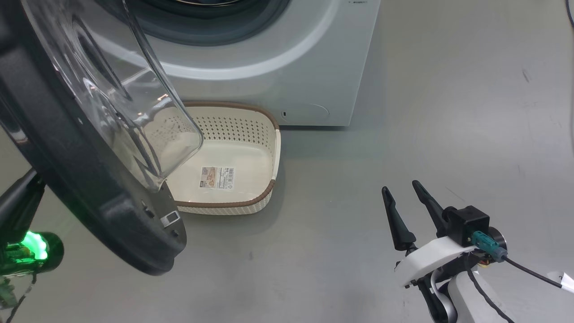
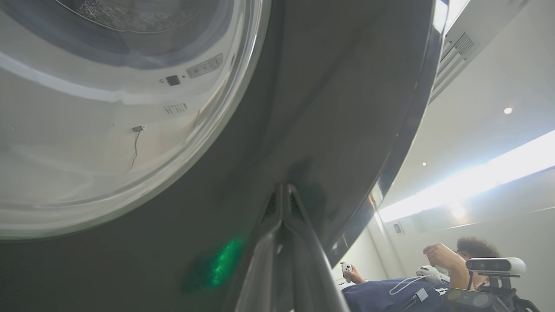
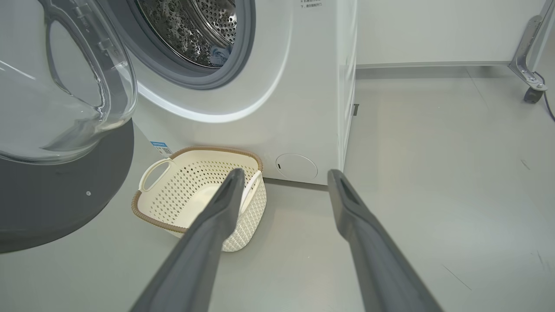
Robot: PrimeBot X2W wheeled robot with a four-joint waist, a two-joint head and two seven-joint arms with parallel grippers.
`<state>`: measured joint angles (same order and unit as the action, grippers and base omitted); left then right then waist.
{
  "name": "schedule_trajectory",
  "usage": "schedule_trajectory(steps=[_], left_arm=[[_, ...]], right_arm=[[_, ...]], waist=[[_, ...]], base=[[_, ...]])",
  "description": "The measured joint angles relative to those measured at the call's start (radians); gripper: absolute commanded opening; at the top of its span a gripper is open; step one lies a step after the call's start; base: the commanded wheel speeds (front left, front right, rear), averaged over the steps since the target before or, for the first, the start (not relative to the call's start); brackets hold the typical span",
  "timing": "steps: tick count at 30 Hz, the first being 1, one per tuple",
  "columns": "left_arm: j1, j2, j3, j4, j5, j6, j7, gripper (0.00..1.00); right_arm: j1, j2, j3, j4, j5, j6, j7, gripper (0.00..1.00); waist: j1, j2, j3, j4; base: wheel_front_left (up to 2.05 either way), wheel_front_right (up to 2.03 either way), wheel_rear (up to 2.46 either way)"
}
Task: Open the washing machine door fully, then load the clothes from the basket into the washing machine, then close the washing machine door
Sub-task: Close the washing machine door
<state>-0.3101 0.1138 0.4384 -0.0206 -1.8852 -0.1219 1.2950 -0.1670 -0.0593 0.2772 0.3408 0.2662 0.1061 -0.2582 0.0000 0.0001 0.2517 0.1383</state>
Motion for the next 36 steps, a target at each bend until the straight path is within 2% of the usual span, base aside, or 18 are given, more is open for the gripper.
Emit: schedule_trajectory(steps=[8,15,36], left_arm=[[-0.001,-0.084,-0.025,-0.047,0.003,0.0,-0.038,0.0],[-0.003,-0.083,-0.056,-0.078,0.019,0.0,-0.074,0.0],[-0.085,-0.086,-0.163,-0.088,0.189,0.0,-0.268,0.0]], right_arm=[[0.0,0.002,0.001,0.0,0.01,0.0,0.0,1.0],[0.005,0.002,0.001,-0.002,0.02,0.0,0.0,1.0],[0.011,0.004,0.013,-0.036,0.036,-0.005,0.0,1.0]], waist=[[0.0,0.0,-0.006,-0.047],[0.0,0.0,-0.008,-0.094],[0.0,0.0,0.038,-0.194]], base=[[0.0,0.0,0.0],[0.0,0.0,0.0],[0.0,0.0,0.0]])
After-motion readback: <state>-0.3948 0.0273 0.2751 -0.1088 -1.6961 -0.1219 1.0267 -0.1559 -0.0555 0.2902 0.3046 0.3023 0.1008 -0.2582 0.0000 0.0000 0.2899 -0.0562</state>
